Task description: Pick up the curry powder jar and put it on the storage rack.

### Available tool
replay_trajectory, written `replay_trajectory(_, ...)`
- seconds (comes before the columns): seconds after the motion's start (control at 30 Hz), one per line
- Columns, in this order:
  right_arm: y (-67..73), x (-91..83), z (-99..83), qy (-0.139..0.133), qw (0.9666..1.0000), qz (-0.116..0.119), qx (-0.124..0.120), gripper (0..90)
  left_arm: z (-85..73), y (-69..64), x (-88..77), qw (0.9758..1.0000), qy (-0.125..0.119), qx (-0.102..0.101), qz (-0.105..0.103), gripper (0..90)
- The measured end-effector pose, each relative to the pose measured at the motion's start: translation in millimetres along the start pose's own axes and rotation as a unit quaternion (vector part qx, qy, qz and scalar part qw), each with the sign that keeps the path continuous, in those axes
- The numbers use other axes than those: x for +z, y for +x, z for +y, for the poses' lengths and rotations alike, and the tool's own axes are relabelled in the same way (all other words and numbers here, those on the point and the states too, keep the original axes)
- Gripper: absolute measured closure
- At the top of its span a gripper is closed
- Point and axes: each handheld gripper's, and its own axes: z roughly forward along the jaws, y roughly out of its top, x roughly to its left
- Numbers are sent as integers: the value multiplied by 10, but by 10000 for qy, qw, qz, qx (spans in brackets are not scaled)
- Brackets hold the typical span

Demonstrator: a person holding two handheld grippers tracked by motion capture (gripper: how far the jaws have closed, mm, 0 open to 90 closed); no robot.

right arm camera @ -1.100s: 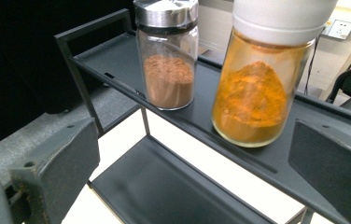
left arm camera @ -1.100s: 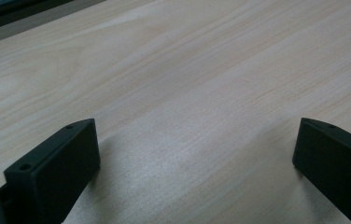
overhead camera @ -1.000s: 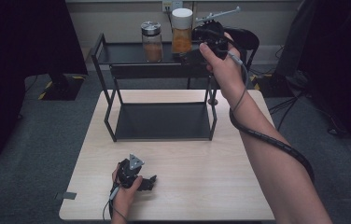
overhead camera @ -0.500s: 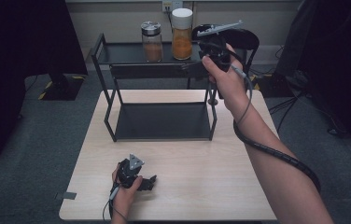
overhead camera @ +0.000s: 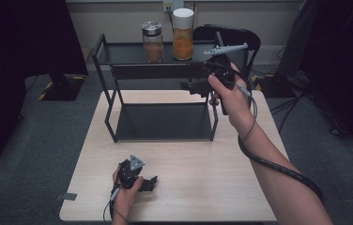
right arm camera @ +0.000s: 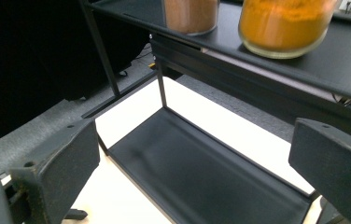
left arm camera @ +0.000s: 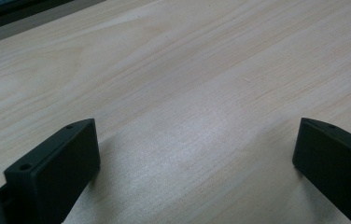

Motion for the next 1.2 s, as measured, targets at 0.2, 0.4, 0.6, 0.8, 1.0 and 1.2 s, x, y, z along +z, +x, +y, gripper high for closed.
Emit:
replay_trajectory(0.2, 11, -10, -128, -9, 10000, 62, 18, 9, 1, 1, -1, 10000, 4, 7, 1, 0)
replay_trajectory(0.4, -3, -49, -227, -79, 9999, 144, 55, 9, 1, 0, -1, 10000, 4, 7, 1, 0)
replay_trajectory(0.6, -2, -61, -351, -92, 9998, 150, 7, 9, 1, 0, -1, 10000, 4, 7, 1, 0)
replay_trajectory(0.8, -22, -53, -480, -48, 9998, 190, -23, 11, 1, 0, -1, 10000, 3, 8, 2, 0)
replay_trajectory(1.0, -9, -66, -601, -9, 9998, 182, -73, 8, -8, -19, -9, 10000, -2, 4, 29, 3)
replay_trajectory(1.2, -5, -75, -711, -25, 9996, 266, -85, 6, -10, -22, -10, 10000, -3, -2, 33, 3)
